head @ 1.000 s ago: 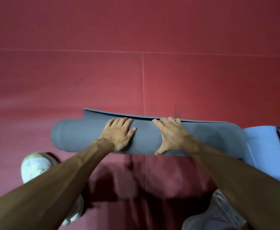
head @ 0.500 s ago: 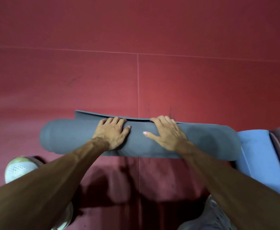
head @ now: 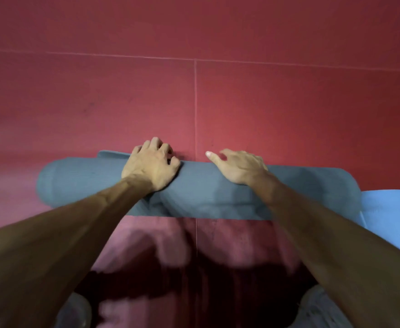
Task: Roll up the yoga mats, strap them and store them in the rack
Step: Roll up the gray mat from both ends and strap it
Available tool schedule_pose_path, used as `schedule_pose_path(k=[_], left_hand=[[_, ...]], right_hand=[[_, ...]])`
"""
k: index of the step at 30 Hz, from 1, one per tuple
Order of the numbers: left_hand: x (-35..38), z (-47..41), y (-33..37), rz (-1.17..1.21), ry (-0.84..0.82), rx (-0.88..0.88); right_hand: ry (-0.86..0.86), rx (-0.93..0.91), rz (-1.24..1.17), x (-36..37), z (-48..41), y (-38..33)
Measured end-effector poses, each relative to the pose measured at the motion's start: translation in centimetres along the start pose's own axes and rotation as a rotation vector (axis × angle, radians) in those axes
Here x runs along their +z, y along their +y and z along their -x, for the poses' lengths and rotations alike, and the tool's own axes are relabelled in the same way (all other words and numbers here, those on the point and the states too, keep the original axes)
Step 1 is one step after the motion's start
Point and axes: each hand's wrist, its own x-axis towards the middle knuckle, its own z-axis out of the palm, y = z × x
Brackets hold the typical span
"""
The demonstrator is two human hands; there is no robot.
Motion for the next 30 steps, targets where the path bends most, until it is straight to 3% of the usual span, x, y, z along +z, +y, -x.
schedule_pose_path(k=[3, 7, 17, 20, 24, 27, 30], left_hand=[[0.2, -0.4, -0.1, 0.007, -0.103, 0.022], [-0.1, -0.4, -0.1, -0.032, -0.297, 0.040], [0.3, 3.2, 0.2, -0.137, -0.108, 0.159], [0.6, 4.1, 0.1, -0.143, -0.057, 0.179], [1.1, 4.8, -0.2, -0.063, -0.049, 0.197], [0.4, 4.3, 0.5, -0.011, -0.140, 0.140], [-0.8, 3.6, 2.1, 0.025, -0.357, 0.142]], right_hand=[[-0.099, -0.028, 0.057, -0.3, -0.2, -0.3], [-0.076, -0.055, 0.056, 0.0, 0.4, -0.4], [0.210, -0.086, 0.085, 2.3, 4.9, -0.6], [0.035, -0.158, 0.035, 1.6, 5.9, 0.2], [-0.273, -0.299, 0.264, 0.4, 6.5, 2.5], [-0.261, -0.284, 0.272, 0.2, 6.6, 3.3], [-0.104, -0.316, 0.345, 1.1, 7.5, 3.0]])
